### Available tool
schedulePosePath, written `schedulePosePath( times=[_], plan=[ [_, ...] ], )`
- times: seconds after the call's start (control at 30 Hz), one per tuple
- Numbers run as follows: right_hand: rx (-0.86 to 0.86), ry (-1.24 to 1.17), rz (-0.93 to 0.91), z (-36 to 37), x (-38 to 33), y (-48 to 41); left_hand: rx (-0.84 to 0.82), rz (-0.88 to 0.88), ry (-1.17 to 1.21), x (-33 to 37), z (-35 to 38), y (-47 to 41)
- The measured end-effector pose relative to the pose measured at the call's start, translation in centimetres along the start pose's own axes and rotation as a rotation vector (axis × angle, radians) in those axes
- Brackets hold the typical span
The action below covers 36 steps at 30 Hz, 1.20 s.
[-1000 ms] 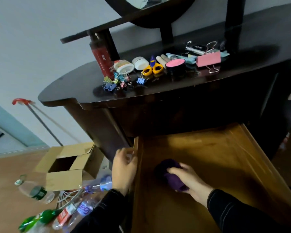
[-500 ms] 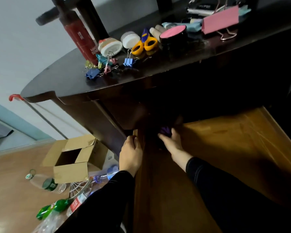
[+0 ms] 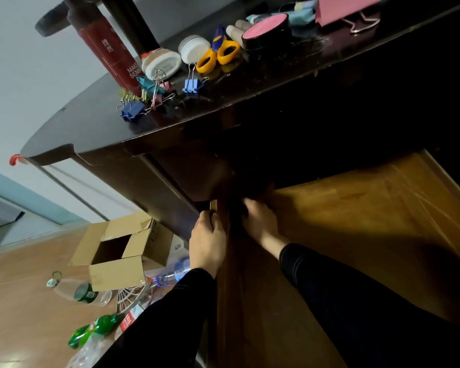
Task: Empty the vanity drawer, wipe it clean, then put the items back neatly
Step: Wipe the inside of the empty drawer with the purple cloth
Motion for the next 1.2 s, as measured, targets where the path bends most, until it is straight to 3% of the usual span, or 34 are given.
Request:
schedulePosePath(
  times=[0.13, 0.23, 0.37, 0.5, 0.7, 0.9, 1.1, 1.2],
  plan=[
    [0.057, -0.531, 0.406, 0.5, 1.5, -1.3, -0.007, -0.017, 0.008, -0.1, 0.0, 0.1],
    [0.217, -0.755, 0.4, 0.3, 0.4, -1.0, -0.003, -0.016, 0.035, -0.1, 0.0, 0.0],
    [0.139, -0.561, 0.258, 1.2, -0.6, -0.1, 0.004, -0.041, 0.051, -0.4, -0.2, 0.0],
    [-0.003, -0.47, 0.313, 2.0, 1.0, 0.9, 0.009, -0.05, 0.041, -0.4, -0.3, 0.1],
    [0.184, -0.497, 0.231, 0.0, -1.2, -0.1, 0.016, -0.062, 0.055, -0.5, -0.3, 0.0],
    [-0.042, -0.475, 0.293, 2.1, 0.6, 1.4, 0.012, -0.045, 0.041, -0.4, -0.3, 0.1],
    [0.148, -0.564, 0.147, -0.5, -1.7, 0.5, 0.021, -0.039, 0.043, -0.6, -0.2, -0.2],
    [0.035, -0.502, 0.114, 0.5, -1.5, 1.3, 0.013, -0.04, 0.049, -0.7, -0.1, -0.3]
  ],
)
Point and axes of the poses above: each hand's wrist, its own y-axis away from the middle knuckle, its own z-axis out of the palm, x = y × z, the point moved 9 cm from there along -y, towards the middle knuckle, and after that the axes turned 11 degrees about -z, right-handed, at the moved point
